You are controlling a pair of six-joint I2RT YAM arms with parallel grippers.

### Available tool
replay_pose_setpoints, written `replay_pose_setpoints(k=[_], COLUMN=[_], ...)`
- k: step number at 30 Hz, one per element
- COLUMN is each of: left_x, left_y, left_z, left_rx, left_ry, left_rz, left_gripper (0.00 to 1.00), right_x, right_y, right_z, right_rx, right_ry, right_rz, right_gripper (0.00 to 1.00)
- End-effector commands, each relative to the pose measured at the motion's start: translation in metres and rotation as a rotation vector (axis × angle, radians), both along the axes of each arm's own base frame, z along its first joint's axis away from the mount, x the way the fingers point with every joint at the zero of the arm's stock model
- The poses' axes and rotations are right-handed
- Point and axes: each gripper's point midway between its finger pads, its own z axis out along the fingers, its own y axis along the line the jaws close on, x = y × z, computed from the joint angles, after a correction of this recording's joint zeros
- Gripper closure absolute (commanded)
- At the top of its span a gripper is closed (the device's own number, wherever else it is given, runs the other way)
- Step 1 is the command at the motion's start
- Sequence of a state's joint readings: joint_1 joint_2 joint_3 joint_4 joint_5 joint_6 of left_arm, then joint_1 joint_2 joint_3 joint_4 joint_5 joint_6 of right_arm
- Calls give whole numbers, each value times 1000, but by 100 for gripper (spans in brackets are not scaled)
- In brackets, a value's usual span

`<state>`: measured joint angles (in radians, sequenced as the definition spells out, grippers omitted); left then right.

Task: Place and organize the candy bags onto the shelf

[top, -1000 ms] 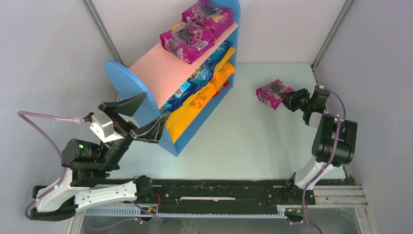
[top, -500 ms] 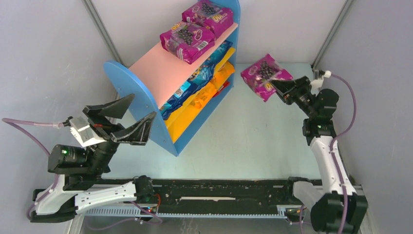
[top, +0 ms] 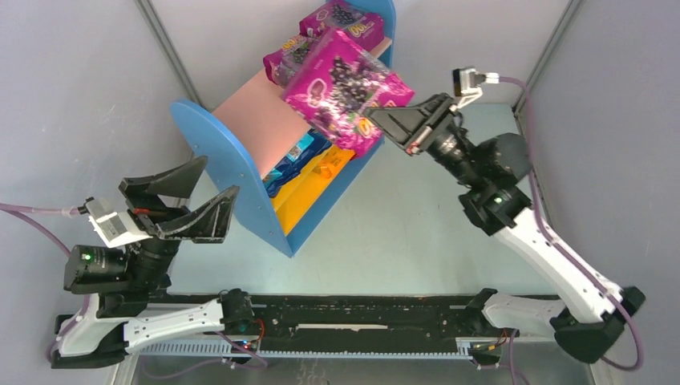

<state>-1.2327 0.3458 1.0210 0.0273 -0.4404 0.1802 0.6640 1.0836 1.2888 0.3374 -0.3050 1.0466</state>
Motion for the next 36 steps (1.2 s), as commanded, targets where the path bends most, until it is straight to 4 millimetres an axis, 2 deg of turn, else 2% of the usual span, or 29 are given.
replay_pose_setpoints(k=[1,4,5,7,10,13,23,26,30,36], left_x=[-6,-7,-7,-7,-7,-8,-16,-16,-17,-16], left_y=[3,7,8,9,11,18,37,37,36,33], left_z=[4,5,4,4,5,5,10,10,11,10], left_rx=[-46,-56,-57,-59,-61,-77,-137,-140,-143,-137], left_ry=[-11,-14,-15,-16,-18,-20,-38,-39,-40,-36], left_rz=[-30,-29,-28,-26,-21,-13,-19,-22,-29,-28], left_gripper=[0,0,0,0,0,0,1,1,1,1], right_x=[23,33,40,46,49,50,63,70,80,88], right_y=[13,38,53,76,111,136,165,167,164,170], right_z=[37,39,35,41,42,40,10,6,4,-5], right_rx=[168,201,190,179,163,159,194,172,149,74], right_ry=[-49,-23,-12,-4,4,28,195,209,224,249], right_rz=[-122,-120,-109,-79,-25,-5,-91,-130,-178,-117], right_gripper=[83,83,83,83,83,83,81,70,67,42])
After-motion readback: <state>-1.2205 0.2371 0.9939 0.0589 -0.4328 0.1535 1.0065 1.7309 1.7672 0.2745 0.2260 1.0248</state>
